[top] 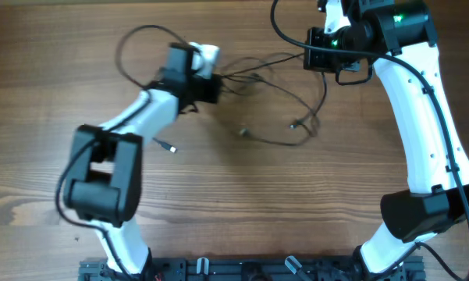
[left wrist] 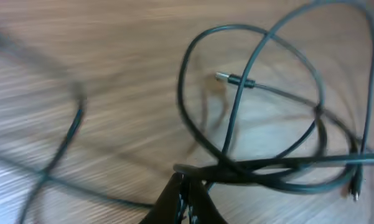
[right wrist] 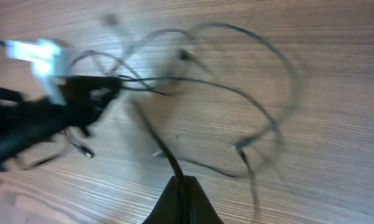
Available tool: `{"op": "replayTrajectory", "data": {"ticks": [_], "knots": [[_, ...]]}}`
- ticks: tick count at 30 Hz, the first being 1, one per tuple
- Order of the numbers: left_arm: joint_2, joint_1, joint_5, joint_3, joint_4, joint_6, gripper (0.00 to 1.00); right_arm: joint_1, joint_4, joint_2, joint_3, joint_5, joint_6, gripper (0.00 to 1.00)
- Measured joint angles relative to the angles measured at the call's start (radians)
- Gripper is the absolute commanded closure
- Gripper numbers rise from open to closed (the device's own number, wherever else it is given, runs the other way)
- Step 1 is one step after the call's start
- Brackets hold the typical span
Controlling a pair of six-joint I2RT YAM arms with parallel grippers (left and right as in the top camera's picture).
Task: Untangle cables
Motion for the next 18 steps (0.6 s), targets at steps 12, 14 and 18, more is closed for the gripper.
{"op": "replayTrajectory", "data": {"ticks": [12, 14, 18], "knots": [[-0.082, 0.282, 0.132, 0.001, -0.194, -0.008, 0.96, -0.299, -0.079, 0.0, 0.0, 0.042, 0.025, 0.96], [-0.083, 0.282, 0.134, 0.001, -0.196, -0.015, 0.96, -0.385, -0.093, 0.0, 0.0, 0.063, 0.047, 0.96], [-0.087, 0.302, 0.085, 0.001, -0.207, -0.034, 0.96, -0.578, -0.125, 0.0, 0.0, 0.174, 0.084, 0.96]]}}
